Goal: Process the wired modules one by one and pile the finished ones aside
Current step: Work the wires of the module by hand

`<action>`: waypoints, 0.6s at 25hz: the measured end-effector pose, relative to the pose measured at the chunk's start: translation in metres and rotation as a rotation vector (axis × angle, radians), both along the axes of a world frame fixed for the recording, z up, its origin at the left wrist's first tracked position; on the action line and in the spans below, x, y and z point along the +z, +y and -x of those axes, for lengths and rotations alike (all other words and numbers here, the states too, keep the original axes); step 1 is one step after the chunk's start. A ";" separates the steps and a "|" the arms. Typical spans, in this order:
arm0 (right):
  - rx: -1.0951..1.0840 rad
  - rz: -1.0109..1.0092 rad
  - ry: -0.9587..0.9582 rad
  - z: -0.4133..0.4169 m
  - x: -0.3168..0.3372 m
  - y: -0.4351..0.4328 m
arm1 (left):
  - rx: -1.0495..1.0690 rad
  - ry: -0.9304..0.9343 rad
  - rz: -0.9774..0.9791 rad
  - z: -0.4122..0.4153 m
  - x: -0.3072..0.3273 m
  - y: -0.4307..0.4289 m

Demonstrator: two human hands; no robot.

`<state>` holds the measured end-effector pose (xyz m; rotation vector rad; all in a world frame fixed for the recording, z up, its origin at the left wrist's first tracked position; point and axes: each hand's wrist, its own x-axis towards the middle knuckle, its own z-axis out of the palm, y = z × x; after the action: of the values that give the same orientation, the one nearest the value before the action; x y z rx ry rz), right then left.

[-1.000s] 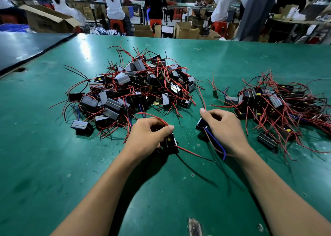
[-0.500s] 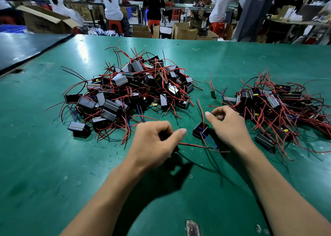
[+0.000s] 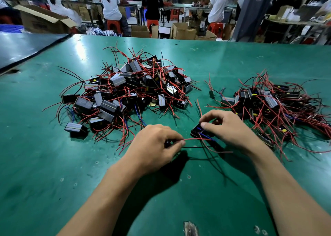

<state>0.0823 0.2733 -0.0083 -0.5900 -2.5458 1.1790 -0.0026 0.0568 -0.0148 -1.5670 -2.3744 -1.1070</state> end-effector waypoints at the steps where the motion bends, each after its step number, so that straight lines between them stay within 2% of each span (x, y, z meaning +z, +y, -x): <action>1: -0.066 -0.027 0.057 0.004 -0.003 -0.005 | 0.031 -0.032 -0.020 0.000 0.000 -0.001; 3: -0.151 -0.076 0.102 0.008 -0.007 -0.011 | 0.104 -0.088 -0.049 0.000 0.001 -0.003; 5: -0.107 -0.066 0.016 0.009 -0.009 -0.011 | 0.192 -0.124 -0.049 0.002 0.000 -0.004; 9: 0.166 0.269 -0.093 0.001 0.003 0.004 | 0.310 -0.154 0.009 0.008 -0.001 -0.004; 11: 0.257 0.343 -0.135 -0.003 0.007 0.011 | 0.331 -0.185 0.002 0.010 -0.001 -0.004; 15: 0.202 0.398 -0.075 -0.003 0.004 0.008 | 0.381 -0.192 0.037 0.011 0.000 -0.005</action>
<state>0.0853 0.2813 -0.0047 -0.4736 -2.4894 1.7899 -0.0139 0.0515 -0.0143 -0.9893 -2.6759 -1.1732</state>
